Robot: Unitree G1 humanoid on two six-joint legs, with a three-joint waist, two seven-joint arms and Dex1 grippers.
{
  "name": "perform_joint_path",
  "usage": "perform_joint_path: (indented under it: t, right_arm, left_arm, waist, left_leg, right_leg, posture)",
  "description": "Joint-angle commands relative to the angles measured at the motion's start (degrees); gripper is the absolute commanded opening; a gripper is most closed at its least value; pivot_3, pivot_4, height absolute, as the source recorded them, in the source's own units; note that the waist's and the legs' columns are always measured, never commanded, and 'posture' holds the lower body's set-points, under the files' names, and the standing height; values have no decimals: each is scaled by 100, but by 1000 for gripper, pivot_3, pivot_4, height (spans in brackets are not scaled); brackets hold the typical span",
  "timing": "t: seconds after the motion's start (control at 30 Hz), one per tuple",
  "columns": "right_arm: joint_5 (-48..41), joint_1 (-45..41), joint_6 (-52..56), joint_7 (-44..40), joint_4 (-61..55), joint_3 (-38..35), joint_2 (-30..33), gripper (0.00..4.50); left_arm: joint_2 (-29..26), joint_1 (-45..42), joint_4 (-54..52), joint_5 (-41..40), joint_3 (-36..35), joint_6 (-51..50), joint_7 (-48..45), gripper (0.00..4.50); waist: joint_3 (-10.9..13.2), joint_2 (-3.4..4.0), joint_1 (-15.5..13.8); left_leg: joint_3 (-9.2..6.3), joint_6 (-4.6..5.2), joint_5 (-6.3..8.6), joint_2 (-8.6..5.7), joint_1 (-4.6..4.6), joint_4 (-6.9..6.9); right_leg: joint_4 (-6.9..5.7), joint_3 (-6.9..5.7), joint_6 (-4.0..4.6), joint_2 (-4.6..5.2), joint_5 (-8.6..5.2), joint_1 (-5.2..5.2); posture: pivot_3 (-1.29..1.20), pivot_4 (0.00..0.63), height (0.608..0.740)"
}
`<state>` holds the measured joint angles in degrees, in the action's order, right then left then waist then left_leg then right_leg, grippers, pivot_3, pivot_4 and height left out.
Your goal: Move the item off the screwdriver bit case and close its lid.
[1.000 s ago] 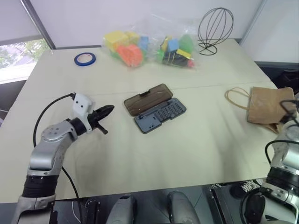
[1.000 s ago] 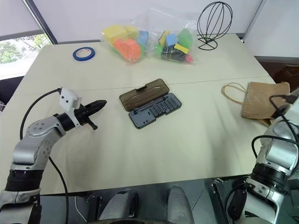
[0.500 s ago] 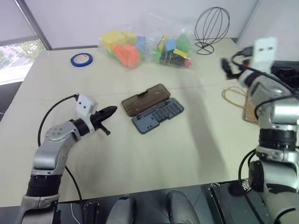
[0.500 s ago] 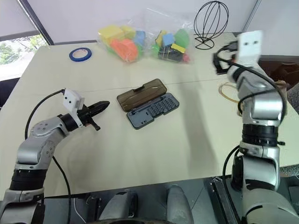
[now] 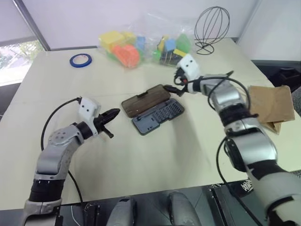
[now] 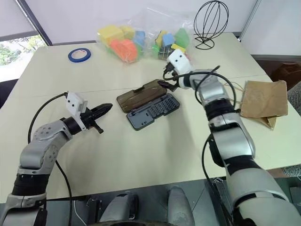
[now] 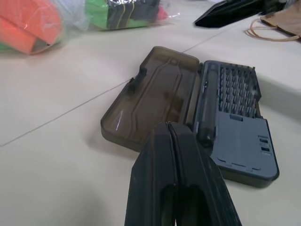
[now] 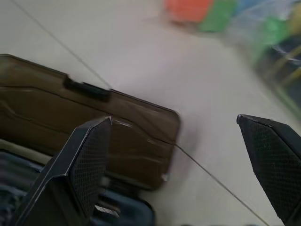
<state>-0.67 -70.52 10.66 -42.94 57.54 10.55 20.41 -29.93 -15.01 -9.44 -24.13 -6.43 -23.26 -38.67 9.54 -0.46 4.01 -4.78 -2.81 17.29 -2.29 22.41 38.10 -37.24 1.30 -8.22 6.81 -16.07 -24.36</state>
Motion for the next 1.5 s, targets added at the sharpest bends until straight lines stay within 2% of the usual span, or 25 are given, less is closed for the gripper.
perform_joint_path:
  t: [0.03, 0.37, 0.63, 1.03, 1.17, 1.2, 1.23, 1.37, 1.5]
  right_arm:
    - [128, -493, -470, 341, 893, -214, -226, 4434]
    - [373, -479, -743, 1348, 1840, -613, -389, 4434]
    - [402, -404, -638, 1594, 1919, -925, -587, 4434]
    - [759, -134, -561, 1902, 1968, -903, -843, 4434]
    - [871, -56, -504, 1989, 1993, -856, -884, 3186]
    - [876, -48, -476, 1981, 1996, -861, -893, 2736]
    - [892, -40, -464, 1970, 1998, -861, -904, 2038]
    - [967, -19, -424, 1955, 2005, -863, -932, 39]
    - [1001, -6, -342, 1961, 2009, -887, -957, 39]
  left_arm:
    - [-80, 54, -350, 27, -118, 40, 71, 0]
    - [-173, 371, -721, -34, -266, -44, 294, 0]
    - [-174, 498, -866, -34, -315, -75, 382, 0]
    - [-191, 497, -891, -20, -333, -62, 480, 0]
    - [-168, 535, -939, 2, -357, -29, 560, 0]
    - [-164, 556, -957, 4, -359, -25, 582, 0]
    - [-164, 578, -975, 12, -367, -18, 605, 0]
    - [-176, 657, -1047, 22, -409, -5, 680, 0]
    - [-189, 706, -1110, 7, -473, -15, 730, 0]
  waist:
    - [0, 0, -1]
    - [0, 0, 14]
    - [0, 1, 21]
    - [-1, 1, 15]
    - [-1, 1, 13]
    - [-1, 2, 13]
    - [-1, 2, 12]
    - [-1, 2, 16]
    - [-4, 2, 21]
  left_leg:
    - [-3, -2, -1, 0, 1, -1]
    - [-4, -5, -3, 0, 1, -3]
    - [-3, -6, -3, 1, 0, -3]
    - [-4, -7, -4, -1, 0, -1]
    - [-4, -7, -4, -1, 0, -1]
    - [-4, -7, -4, -1, 0, -1]
    - [-4, -7, -4, -1, 0, -1]
    - [-5, -7, -4, -1, 0, -1]
    - [-4, -7, -4, 0, -2, -1]
  right_leg:
    - [0, -1, 0, 0, 0, 0]
    - [-2, -1, 0, 0, 0, -1]
    - [-6, -1, 0, 0, 0, -2]
    - [-9, -1, 0, 0, 0, -1]
    - [-9, -1, 0, 0, 0, -1]
    - [-9, -1, 0, 0, 0, -1]
    - [-9, -1, 0, 0, 0, -1]
    - [-9, -1, 0, 0, 0, 0]
    - [-12, -1, 0, 0, 0, 0]
  posture:
    - [0, 150, 740]
    - [0, 150, 740]
    - [0, 150, 740]
    - [0, 150, 740]
    - [0, 150, 740]
    - [0, 150, 740]
    - [0, 150, 740]
    - [0, 150, 740]
    - [0, 150, 740]
